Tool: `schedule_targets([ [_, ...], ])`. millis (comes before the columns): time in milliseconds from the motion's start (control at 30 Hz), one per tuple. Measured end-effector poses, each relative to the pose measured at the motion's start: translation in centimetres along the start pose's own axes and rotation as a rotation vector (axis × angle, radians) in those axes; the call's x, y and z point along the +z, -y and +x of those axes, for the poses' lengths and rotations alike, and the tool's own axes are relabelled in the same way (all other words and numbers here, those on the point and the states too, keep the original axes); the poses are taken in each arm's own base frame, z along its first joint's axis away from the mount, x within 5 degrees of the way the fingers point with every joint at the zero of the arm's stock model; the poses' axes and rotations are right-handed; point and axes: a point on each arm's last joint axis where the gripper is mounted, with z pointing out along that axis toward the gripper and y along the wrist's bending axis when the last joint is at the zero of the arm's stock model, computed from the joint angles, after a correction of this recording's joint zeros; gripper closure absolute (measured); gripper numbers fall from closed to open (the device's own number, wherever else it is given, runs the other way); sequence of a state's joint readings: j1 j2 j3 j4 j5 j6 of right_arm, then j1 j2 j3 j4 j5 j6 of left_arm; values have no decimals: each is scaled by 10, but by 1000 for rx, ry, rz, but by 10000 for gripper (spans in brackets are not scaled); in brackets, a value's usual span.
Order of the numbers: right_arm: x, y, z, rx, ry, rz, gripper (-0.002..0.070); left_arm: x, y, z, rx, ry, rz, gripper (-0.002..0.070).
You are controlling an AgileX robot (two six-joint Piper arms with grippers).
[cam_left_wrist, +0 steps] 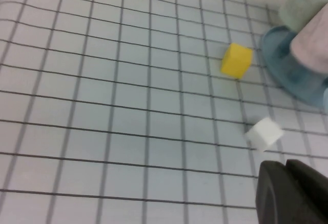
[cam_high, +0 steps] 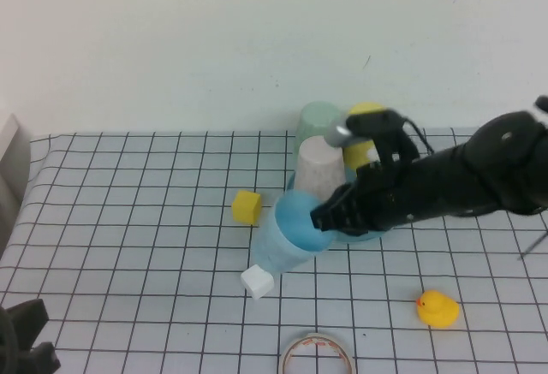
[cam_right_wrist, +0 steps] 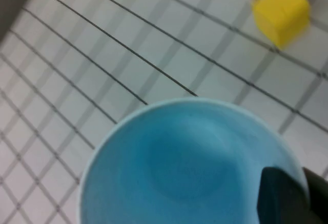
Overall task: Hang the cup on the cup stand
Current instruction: Pick up the cup from the table, then adjust the cup with two arms
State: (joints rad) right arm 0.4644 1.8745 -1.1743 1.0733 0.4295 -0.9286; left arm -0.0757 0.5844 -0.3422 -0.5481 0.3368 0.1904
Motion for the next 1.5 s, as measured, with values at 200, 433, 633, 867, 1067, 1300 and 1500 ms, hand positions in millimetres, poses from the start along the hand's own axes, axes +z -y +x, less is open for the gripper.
schedule_targets([
  [200, -58, -43, -14, -153, 176, -28, 659, -1, 11, -3, -156, 27, 123, 676],
  [433, -101, -52, 6, -216, 340, 32, 659, -4, 26, -10, -17, 111, 289, 676],
  [633, -115, -54, 33, -290, 372, 36, 659, -6, 28, -15, 94, 185, 300, 676],
  [867, -123, -58, 41, -317, 385, 21, 659, -6, 30, -15, 224, 199, 319, 676],
  [1067, -123, -61, 42, -331, 388, -7, 659, 0, 35, -15, 135, 169, 398, 676],
  [1300, -132, -66, 37, -408, 424, 1, 660, 13, 52, -13, -171, -59, 631, 562],
  [1500, -154, -78, 23, -543, 514, 19, 660, 34, 55, -6, -623, -377, 665, 88],
])
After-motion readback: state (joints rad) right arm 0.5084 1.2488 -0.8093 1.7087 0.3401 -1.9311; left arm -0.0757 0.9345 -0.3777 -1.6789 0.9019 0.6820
